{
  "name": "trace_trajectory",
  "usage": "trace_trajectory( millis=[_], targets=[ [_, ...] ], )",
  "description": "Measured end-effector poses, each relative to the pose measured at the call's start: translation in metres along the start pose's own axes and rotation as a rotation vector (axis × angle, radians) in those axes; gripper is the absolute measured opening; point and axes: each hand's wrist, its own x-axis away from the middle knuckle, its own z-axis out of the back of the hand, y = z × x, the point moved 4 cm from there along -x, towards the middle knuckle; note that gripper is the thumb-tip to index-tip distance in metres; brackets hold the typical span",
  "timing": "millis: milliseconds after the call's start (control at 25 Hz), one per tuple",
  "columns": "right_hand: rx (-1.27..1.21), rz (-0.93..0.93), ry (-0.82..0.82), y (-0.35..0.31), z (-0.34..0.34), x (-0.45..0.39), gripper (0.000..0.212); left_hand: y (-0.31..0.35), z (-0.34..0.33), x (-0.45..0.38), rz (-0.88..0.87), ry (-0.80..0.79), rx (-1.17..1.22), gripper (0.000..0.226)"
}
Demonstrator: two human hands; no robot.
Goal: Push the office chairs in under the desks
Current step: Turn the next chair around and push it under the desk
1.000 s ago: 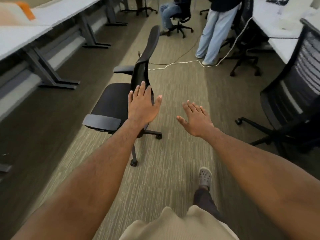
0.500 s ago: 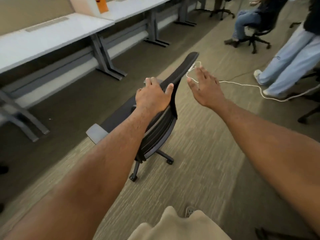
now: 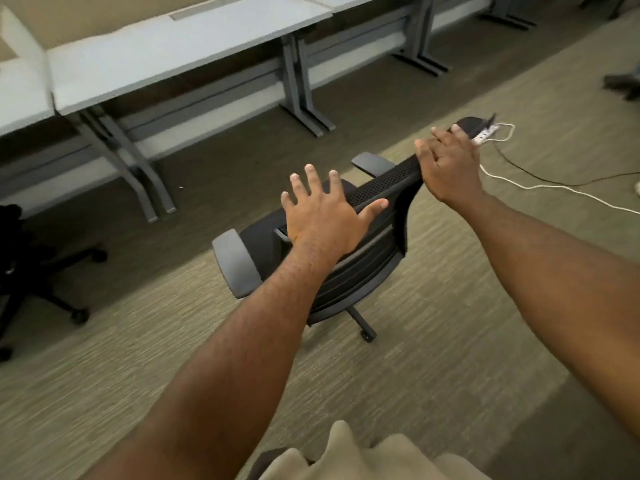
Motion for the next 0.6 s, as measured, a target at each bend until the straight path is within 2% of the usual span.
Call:
trace_trajectory(
  millis=[80,360,600],
  targets=[
    [-0.043,0.023,0.045,-0.013,-0.011,-0.018,0.049,-0.01,0.003,-0.016,0.067,-0.038,0.046,0.115],
    [-0.006,0.058,-0.004,-0.04,-0.05,-0.072,0.053,-0.048,0.008,-0.078,0.063,-0.039,0.018,0.119],
    [0.0,0.062,0.025,-0.063,-0.087,-0.15,0.053,-0.081,0.014,-0.169,0.049,-0.136,0.122,0.116]
  ],
)
